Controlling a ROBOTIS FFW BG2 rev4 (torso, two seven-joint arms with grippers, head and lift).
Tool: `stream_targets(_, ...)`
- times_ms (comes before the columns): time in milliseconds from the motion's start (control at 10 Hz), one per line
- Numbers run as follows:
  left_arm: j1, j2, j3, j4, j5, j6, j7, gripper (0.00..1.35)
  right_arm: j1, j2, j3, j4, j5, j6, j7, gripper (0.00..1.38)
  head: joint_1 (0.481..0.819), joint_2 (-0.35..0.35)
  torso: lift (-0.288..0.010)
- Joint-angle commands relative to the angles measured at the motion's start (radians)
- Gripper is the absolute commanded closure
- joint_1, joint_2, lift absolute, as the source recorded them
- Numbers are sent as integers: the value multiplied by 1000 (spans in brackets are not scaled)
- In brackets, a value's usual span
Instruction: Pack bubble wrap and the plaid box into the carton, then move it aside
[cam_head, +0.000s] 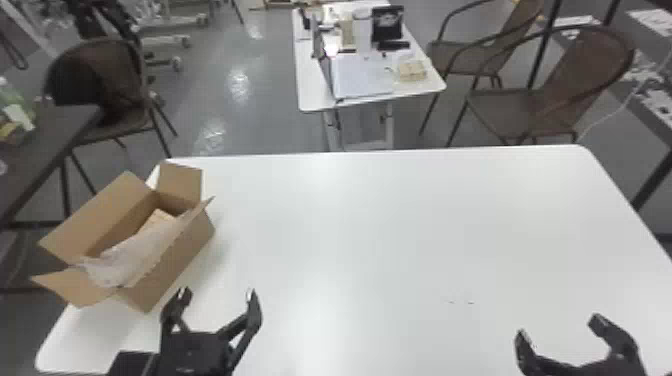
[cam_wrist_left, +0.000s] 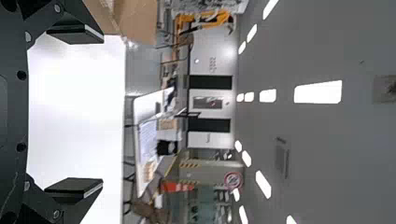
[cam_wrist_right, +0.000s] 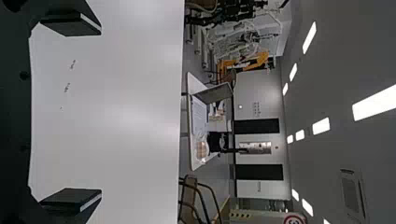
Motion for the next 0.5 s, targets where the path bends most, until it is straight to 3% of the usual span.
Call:
stream_targets(0, 59, 1, 11, -2, -6, 36, -8, 208, 84, 1, 2, -24, 35, -66, -70, 78, 695, 102, -65)
stream_targets(100, 59, -3, 8, 0, -1, 59, -16, 208, 122, 1, 2, -34, 48, -84, -111, 78, 695, 84, -65)
stream_targets(300, 58, -31, 29, 0, 3, 96, -65, 208, 110, 1, 2, -11, 43, -101, -103, 78, 695, 68, -65)
stream_targets(400, 54, -31, 29, 0, 5, 100, -68, 209, 109, 1, 2, -11, 43, -101, -99, 78, 695, 72, -65)
